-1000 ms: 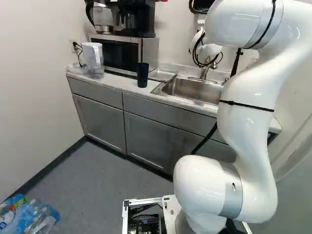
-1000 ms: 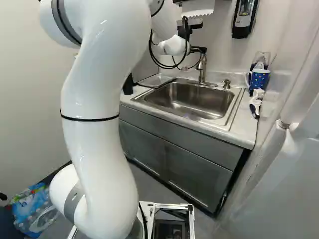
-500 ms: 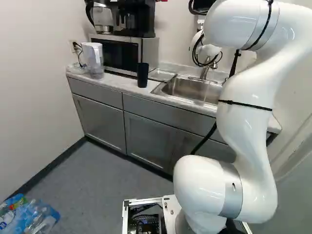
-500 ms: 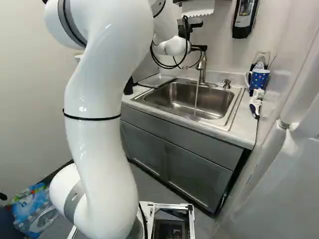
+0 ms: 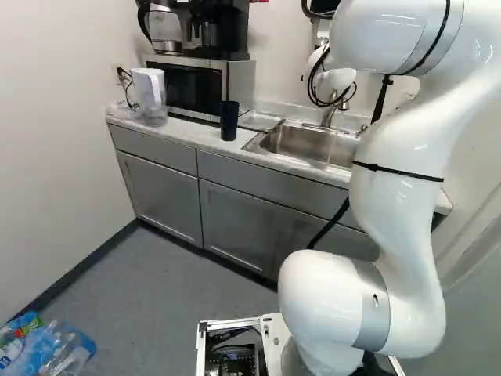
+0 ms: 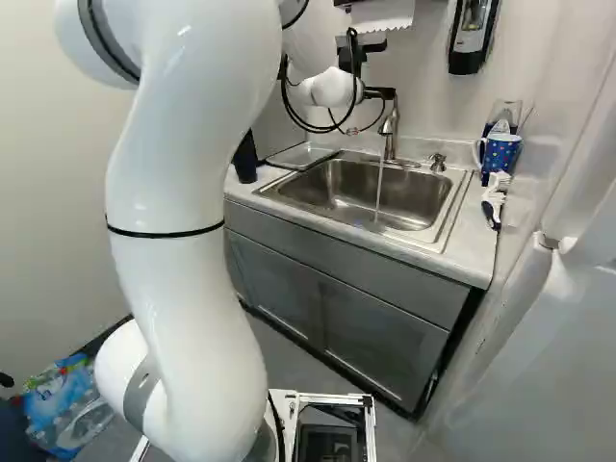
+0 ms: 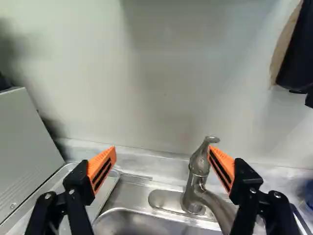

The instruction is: Rinse the cup and place it in the tray

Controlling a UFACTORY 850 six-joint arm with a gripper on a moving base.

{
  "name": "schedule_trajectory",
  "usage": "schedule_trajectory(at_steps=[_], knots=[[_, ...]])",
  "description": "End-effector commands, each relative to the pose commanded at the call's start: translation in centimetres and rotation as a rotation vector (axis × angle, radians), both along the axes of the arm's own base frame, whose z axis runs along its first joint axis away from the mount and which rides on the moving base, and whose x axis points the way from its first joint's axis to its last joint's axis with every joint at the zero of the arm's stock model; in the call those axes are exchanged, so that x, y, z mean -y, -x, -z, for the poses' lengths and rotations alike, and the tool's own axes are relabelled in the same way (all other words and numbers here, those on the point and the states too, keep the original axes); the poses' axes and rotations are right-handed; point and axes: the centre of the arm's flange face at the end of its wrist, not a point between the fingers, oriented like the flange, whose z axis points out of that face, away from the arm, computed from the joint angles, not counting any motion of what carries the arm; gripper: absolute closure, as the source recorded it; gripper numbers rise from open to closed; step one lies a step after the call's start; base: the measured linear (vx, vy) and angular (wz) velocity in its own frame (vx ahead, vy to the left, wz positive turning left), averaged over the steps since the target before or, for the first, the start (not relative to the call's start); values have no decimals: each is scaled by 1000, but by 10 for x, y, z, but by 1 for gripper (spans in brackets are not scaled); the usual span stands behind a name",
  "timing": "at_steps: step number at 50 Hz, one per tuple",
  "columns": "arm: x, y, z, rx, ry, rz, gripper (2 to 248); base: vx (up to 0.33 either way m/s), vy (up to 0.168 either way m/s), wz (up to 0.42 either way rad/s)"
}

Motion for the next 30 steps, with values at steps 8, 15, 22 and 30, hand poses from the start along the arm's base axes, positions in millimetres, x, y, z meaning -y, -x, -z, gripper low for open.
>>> schedule_trajectory(at_steps=[8,15,22,30], knots=[[-11,13,-2,-6,-2,-10,3,0,0,0],[-21,25,-2,-15,-5,-19,3,0,0,0],[-31,36,-2,-38,-13,-28,3,0,0,0],[-42,50,1,-80,-26,-38,3,0,0,0]])
